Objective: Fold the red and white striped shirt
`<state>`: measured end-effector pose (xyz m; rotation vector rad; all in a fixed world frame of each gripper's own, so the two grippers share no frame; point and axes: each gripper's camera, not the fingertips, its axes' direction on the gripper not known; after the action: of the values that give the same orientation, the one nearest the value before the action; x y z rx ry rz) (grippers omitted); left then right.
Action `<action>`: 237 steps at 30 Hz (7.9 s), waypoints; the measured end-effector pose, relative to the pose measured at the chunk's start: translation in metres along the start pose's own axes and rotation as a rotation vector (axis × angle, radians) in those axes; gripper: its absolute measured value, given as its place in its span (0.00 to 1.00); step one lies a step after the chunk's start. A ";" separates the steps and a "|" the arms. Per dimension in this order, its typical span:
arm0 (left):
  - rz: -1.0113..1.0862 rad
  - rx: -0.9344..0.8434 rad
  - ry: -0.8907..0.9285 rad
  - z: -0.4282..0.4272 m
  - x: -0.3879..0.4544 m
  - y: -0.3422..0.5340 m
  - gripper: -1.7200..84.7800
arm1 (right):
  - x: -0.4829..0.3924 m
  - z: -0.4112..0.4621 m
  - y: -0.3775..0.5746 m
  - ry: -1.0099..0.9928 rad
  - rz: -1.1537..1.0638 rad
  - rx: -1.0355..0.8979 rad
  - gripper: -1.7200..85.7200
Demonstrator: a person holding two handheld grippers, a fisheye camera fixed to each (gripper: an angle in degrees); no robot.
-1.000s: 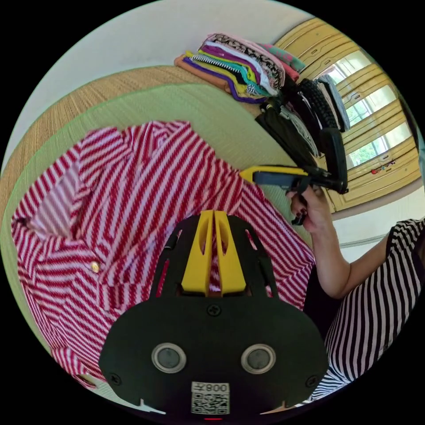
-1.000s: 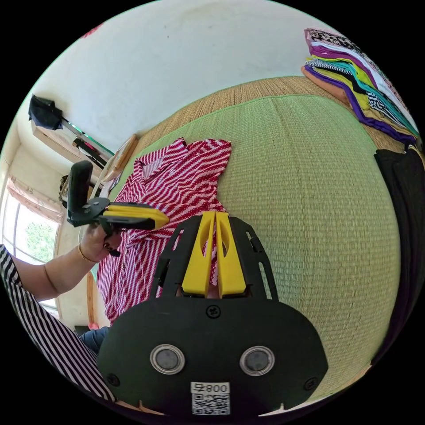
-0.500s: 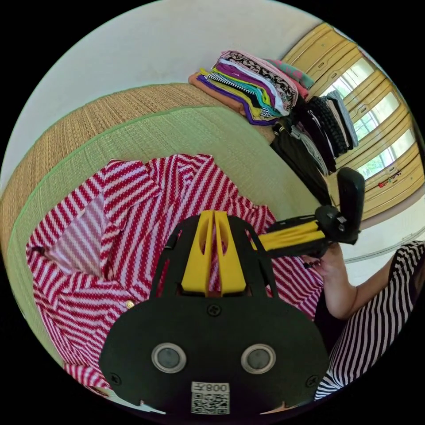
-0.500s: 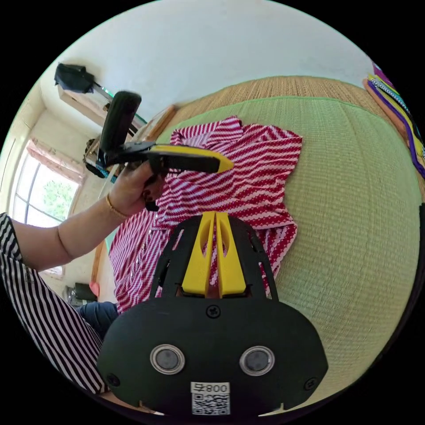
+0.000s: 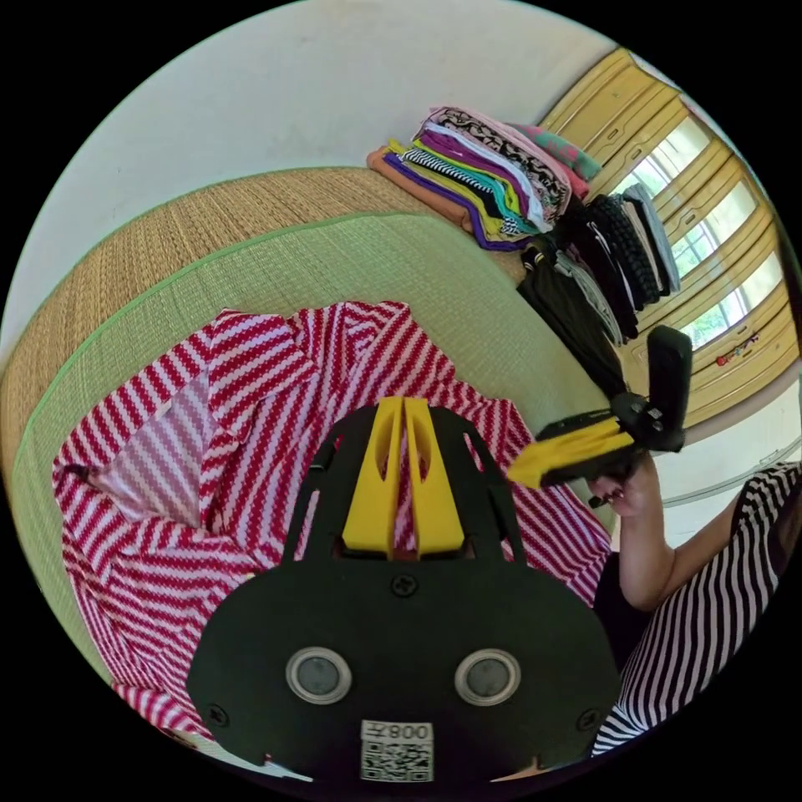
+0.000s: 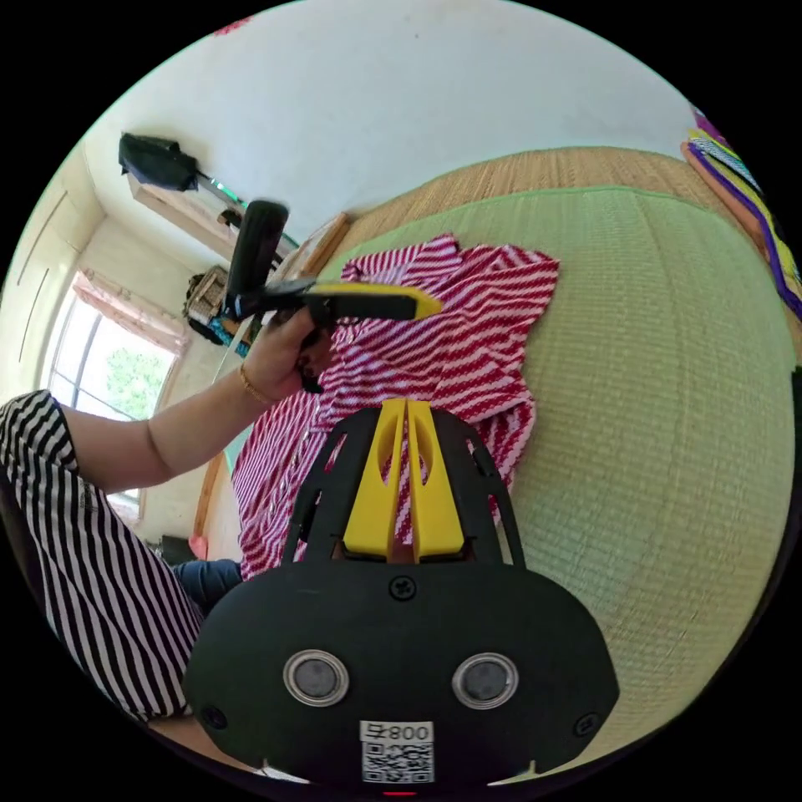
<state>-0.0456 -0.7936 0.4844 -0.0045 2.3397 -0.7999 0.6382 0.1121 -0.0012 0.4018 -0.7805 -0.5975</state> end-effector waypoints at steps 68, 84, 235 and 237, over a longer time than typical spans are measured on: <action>-1.207 0.535 0.171 -0.766 0.018 0.364 0.11 | -0.083 0.075 0.042 -0.076 0.303 -0.211 0.02; -1.515 1.050 0.551 -0.785 0.021 0.438 0.09 | -0.114 0.120 0.026 -0.136 0.279 -0.309 0.02; -0.592 0.145 -0.242 -0.476 0.046 0.001 0.02 | -0.068 0.017 -0.103 0.279 0.103 -0.052 0.02; -0.611 0.122 -0.269 -0.475 0.043 -0.004 0.02 | -0.067 0.022 -0.111 0.304 0.100 -0.063 0.02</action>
<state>-0.3590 -0.5467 0.7455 -0.7568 2.0355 -1.1472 0.5450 0.0676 -0.0826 0.3826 -0.4864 -0.4530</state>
